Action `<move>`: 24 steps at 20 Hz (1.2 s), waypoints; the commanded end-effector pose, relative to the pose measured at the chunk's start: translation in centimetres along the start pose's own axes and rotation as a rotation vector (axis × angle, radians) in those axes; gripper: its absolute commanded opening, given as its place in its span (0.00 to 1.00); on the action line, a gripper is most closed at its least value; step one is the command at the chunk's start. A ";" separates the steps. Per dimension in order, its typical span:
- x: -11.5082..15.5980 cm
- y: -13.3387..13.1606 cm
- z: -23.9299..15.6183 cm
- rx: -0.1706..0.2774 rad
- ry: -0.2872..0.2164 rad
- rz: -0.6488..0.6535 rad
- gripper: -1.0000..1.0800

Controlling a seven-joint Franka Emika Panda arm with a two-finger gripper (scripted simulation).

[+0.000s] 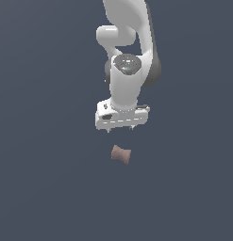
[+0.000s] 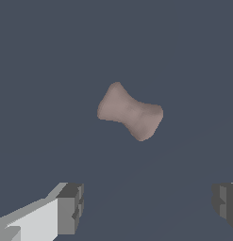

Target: Pick up the object and move it to a goal position.

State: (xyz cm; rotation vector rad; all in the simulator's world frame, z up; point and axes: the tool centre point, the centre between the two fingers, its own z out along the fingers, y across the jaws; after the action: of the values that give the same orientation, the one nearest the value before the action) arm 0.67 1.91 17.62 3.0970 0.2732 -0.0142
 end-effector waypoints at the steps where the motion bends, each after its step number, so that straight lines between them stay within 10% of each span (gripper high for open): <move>1: 0.3 0.0 0.3 0.000 0.000 -0.044 0.96; 24: 3.8 0.1 4.0 0.009 0.006 -0.653 0.96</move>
State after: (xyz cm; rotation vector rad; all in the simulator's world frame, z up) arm 4.20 2.37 13.82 2.8834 1.1960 -0.0226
